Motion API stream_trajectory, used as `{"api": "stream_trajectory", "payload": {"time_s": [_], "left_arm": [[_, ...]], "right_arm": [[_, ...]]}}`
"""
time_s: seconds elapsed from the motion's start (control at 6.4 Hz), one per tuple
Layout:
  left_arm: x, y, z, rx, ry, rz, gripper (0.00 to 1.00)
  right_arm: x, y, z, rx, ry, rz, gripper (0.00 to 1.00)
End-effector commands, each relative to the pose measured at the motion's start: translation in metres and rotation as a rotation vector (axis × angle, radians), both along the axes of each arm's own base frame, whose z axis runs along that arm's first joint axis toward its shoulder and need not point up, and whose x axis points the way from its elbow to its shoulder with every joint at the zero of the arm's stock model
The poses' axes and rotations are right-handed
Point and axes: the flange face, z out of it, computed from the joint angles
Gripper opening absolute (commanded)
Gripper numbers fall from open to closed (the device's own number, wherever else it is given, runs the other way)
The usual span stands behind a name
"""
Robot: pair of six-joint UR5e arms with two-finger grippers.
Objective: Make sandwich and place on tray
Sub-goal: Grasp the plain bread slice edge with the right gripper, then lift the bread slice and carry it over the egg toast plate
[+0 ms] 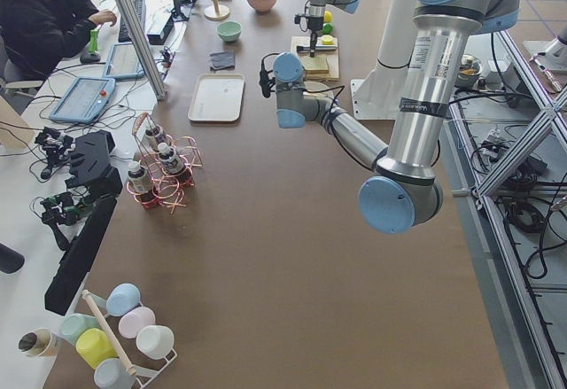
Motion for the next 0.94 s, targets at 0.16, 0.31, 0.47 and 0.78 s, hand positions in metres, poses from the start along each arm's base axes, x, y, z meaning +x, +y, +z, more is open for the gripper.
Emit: {"api": "stream_trajectory", "payload": {"time_s": [0.16,0.31,0.47,0.78], "left_arm": [[0.003,-0.005,0.003,-0.002,-0.007,-0.003,0.97],[0.004,-0.006,0.003,-0.001,-0.007,-0.002,0.98],[0.004,-0.006,0.004,-0.002,-0.008,-0.002,0.97],[0.005,-0.007,0.004,-0.003,-0.009,-0.002,0.97]], "right_arm": [[0.042,-0.033,-0.028,0.010,-0.151,-0.014,0.00],[0.034,-0.039,-0.048,0.031,-0.186,-0.012,0.00],[0.026,-0.045,-0.067,0.011,-0.214,0.002,0.00],[-0.001,-0.061,-0.112,-0.015,-0.230,0.021,0.00]]}}
